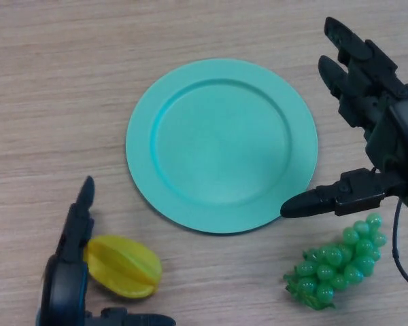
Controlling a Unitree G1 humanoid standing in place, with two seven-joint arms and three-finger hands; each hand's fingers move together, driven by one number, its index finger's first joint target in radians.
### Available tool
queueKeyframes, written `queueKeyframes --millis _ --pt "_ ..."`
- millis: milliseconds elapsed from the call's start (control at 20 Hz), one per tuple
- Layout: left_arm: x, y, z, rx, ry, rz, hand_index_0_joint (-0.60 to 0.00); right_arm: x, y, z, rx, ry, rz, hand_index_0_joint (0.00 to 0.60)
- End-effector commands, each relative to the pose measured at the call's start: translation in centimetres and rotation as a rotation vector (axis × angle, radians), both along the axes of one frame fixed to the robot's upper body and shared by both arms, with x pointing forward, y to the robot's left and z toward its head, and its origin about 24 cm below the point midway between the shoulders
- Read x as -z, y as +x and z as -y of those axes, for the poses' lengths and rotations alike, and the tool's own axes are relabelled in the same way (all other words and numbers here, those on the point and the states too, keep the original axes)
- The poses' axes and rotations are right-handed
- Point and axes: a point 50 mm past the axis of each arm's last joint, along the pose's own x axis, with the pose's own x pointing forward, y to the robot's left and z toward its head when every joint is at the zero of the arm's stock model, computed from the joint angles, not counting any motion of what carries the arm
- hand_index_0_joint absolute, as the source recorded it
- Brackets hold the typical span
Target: Pick up the yellow starfruit and place it on the plate
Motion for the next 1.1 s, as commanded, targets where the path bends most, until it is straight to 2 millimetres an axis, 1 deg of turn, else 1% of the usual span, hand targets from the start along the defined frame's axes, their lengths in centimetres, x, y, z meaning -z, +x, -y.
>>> queueKeyframes --millis 50,250,300,350,400,450,500,550,800,900,1100 --pt "-0.9 -0.1 -0.5 -0.052 0.075 0.09 0.0 -3.0 -1.2 1.1 0.011 0.023 0.191 0.0" --pt "-0.3 0.2 -0.7 -0.105 0.176 0.097 0.0 -3.2 -1.5 1.2 0.018 0.036 0.192 0.0" --pt "-0.3 0.2 -0.7 -0.107 0.182 0.096 -0.05 -3.2 -1.5 1.2 0.017 0.036 0.191 0.0" --pt "-0.2 0.2 -0.7 -0.107 0.186 0.096 -0.2 -3.2 -1.5 1.3 0.017 0.036 0.192 0.0" --pt "-0.2 0.2 -0.7 -0.104 0.189 0.096 -0.3 -3.2 -1.5 1.3 0.018 0.036 0.194 0.0" --pt "-0.1 0.2 -0.7 -0.092 0.189 0.092 -0.45 -3.3 -1.5 1.3 0.018 0.036 0.196 0.0" --pt "0.0 0.0 -0.6 -0.067 0.19 0.074 -0.55 -3.3 -1.6 1.2 0.017 0.039 0.199 0.0" --pt "0.1 -0.2 -0.4 -0.035 0.191 0.049 -0.6 -3.4 -1.6 1.2 0.015 0.045 0.201 0.0" --pt "0.3 -0.3 -0.5 0.023 0.248 -0.025 -0.6 -3.3 -1.6 1.1 0.011 0.045 0.186 0.0" --pt "-0.5 -0.2 -0.7 0.007 0.228 -0.012 -0.6 -3.2 -1.7 1.0 0.004 0.044 0.175 0.0" --pt "-3.1 -0.2 -0.1 0.023 0.224 0.077 -0.6 -3.2 -1.8 1.0 0.0 0.043 0.164 0.0"
